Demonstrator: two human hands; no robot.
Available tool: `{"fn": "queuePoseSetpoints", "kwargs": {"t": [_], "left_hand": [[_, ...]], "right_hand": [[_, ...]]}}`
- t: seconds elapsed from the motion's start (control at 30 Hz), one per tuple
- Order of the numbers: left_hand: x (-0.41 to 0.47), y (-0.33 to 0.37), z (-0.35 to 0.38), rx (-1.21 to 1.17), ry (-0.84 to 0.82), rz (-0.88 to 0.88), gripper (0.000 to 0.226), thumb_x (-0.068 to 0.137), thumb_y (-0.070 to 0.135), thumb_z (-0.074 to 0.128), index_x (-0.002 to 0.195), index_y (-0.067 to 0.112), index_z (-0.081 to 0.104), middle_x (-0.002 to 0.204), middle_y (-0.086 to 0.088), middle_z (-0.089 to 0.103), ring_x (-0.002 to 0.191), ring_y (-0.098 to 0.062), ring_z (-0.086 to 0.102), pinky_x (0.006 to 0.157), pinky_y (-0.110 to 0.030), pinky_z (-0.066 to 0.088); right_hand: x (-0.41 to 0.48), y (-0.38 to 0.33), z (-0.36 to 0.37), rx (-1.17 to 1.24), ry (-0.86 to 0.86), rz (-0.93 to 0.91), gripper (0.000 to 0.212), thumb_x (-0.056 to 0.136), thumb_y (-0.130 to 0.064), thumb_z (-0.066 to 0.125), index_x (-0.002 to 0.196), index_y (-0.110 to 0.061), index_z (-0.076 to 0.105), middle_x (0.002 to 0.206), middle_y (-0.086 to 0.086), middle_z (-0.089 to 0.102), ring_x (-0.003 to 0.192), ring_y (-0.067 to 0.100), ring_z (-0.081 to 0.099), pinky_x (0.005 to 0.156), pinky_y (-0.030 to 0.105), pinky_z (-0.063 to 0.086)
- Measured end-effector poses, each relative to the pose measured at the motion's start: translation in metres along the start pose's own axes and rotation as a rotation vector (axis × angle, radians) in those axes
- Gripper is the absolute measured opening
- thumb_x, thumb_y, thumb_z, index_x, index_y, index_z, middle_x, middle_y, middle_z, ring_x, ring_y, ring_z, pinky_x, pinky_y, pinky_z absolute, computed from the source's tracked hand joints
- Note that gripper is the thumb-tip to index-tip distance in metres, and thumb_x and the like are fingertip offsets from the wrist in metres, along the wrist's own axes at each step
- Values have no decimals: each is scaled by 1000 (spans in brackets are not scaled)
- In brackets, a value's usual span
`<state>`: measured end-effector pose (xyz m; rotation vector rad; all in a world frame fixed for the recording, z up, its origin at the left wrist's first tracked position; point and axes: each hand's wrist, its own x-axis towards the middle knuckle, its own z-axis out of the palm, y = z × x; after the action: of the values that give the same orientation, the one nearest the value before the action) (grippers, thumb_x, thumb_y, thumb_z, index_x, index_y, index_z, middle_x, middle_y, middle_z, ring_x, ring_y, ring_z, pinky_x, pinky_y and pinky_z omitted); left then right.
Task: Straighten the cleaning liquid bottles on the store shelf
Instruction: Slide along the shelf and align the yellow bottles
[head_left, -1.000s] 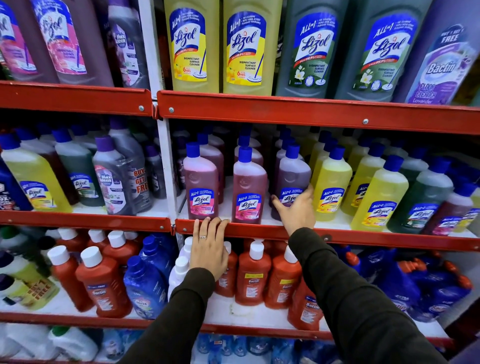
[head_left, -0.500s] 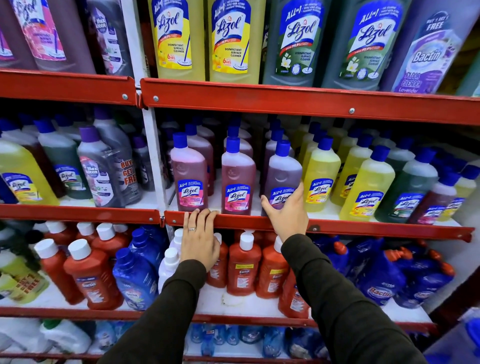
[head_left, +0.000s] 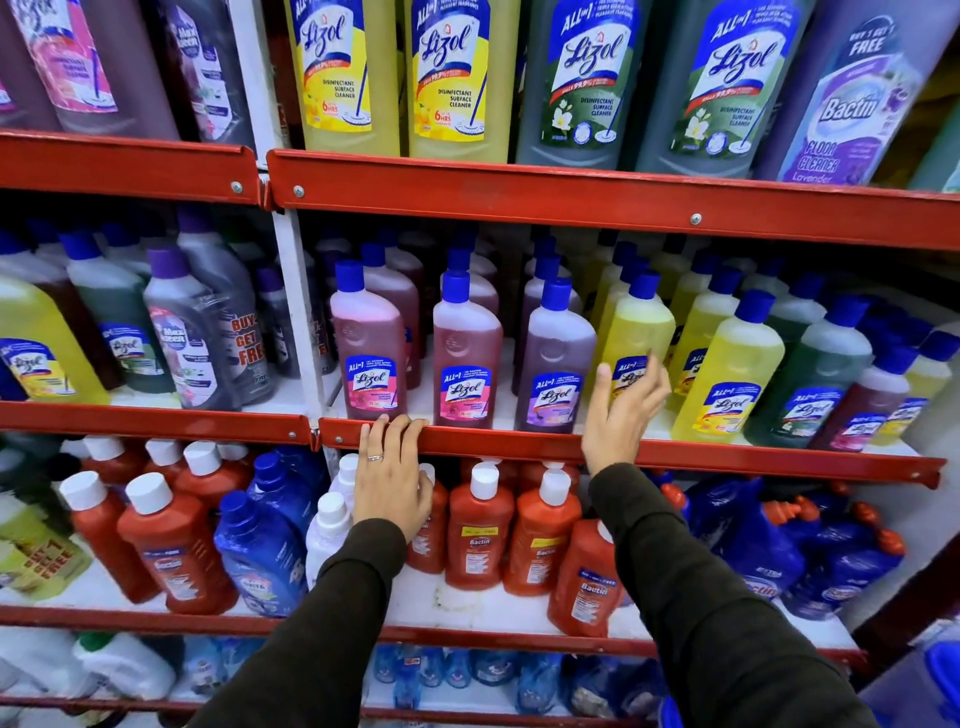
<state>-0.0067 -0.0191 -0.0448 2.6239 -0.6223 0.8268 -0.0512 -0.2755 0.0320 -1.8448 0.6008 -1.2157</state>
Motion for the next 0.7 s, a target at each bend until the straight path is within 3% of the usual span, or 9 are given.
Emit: {"fn": "queuePoseSetpoints", "kwargs": {"t": [0.1,0.2,0.33,0.7], "left_hand": [[0,-1,1,-3,0,-3,68,73,16,74,136,8,49,137,-17,56,133,-39,44,117,-57,30],[1,-2,2,5,-2,-8,68,73,17,74,136,8,49,136,-17,57,133,-40,45,117,-56,31],[1,-1,2,3,12,-11,67,74,17,74,135,9,49,136,-17,57,133,-39,45,117,-56,31],[2,4,6,-10,-10,-62,61,80,21,67,136,8,47,137,-19,55,136,-39,39,118,-56,29]], "right_hand": [[27,1,3,-121,-17,83,98,94,-41,72,164,-4,14,163,26,27,152,41,32,123,50,34],[47,5,5,-160,-79,168,116,83,-34,85,165,-6,7,159,29,33,149,47,38,122,52,33],[60,14,0,-182,-136,209,117,77,-30,90,162,-3,15,156,27,41,147,45,42,120,51,37],[32,19,-29,-226,-121,112,111,76,-48,86,156,0,26,150,21,51,140,38,51,114,47,47]]}}
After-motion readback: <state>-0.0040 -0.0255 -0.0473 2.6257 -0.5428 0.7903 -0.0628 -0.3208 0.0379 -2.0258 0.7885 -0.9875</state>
